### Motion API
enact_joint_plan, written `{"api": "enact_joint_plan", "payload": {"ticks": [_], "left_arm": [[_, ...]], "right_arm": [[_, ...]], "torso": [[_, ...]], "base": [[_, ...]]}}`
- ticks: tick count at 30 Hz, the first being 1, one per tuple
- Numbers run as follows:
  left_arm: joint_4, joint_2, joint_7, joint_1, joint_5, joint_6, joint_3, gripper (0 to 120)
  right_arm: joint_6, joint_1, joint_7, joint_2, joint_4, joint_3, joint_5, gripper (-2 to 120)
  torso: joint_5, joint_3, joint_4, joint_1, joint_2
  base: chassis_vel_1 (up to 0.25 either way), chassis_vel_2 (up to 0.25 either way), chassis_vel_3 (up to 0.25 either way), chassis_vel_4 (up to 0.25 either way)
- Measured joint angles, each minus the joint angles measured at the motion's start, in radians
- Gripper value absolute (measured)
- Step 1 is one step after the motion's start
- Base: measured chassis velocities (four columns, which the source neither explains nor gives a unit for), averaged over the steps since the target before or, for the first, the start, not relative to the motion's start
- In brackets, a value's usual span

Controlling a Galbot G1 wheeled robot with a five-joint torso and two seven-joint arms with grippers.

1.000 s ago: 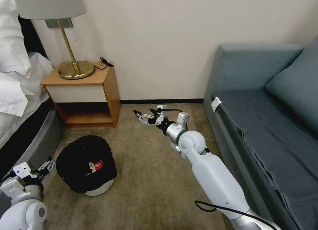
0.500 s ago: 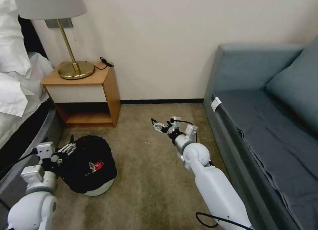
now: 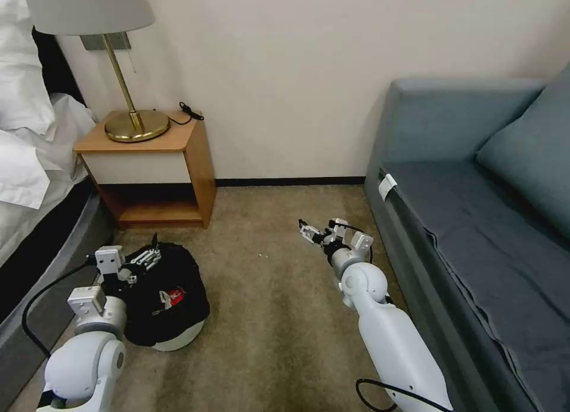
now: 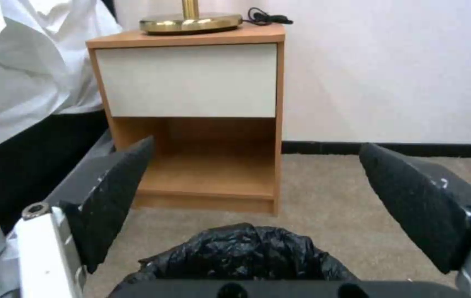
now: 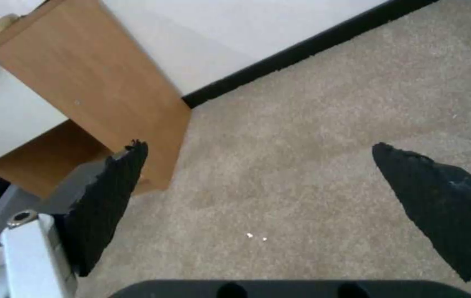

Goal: Pick up the trash bin, then pick up the garbage on the floor and place it into the trash bin.

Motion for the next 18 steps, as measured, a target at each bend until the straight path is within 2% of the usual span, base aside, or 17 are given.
{"api": "enact_joint_plan", "payload": {"ticks": [18], "left_arm": [[0.001, -0.001, -0.002, 0.001, -0.002, 0.002, -0.002, 100]], "right_arm": [[-0.002, 0.001, -0.002, 0.000, 0.000, -0.002, 0.002, 100]], "torso": [[0.0000, 0.000, 0.0000, 0.000, 0.000]], "base": [[0.000, 0.000, 0.000, 0.000]]}}
